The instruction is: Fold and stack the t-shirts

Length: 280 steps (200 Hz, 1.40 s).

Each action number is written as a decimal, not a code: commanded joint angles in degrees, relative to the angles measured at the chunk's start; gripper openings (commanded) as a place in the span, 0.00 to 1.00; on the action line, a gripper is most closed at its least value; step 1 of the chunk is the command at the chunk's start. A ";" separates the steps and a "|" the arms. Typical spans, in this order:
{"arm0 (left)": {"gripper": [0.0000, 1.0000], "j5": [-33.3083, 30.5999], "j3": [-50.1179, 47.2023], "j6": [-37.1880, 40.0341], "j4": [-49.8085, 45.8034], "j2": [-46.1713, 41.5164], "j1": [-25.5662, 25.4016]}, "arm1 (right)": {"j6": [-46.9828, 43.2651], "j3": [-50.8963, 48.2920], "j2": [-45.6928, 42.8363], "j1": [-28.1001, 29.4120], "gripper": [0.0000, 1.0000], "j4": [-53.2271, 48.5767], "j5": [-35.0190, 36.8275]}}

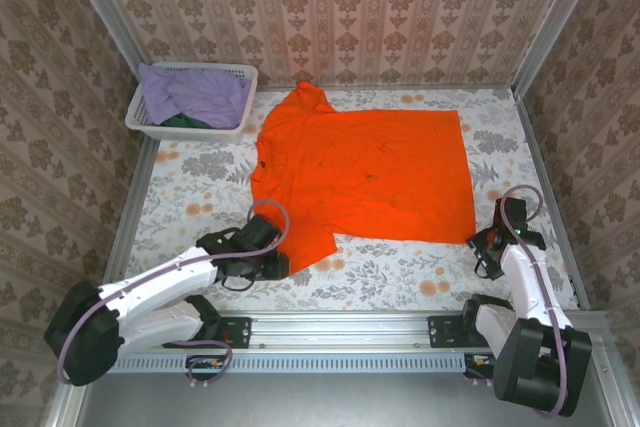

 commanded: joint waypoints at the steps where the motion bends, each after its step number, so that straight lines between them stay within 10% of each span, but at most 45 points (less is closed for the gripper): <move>1: 0.49 3.12 -1.44 -1.94 5.22 2.39 -0.39 | -0.61 -2.05 2.29 -2.10 0.61 4.82 -4.55; 141: 0.55 3.00 -2.98 -0.24 11.42 2.52 0.27 | -3.65 -3.00 -0.48 -3.82 0.58 12.58 -11.62; 280: 0.48 1.12 -1.38 4.23 8.93 3.37 0.29 | -3.52 0.11 15.56 -5.60 0.40 19.86 -14.52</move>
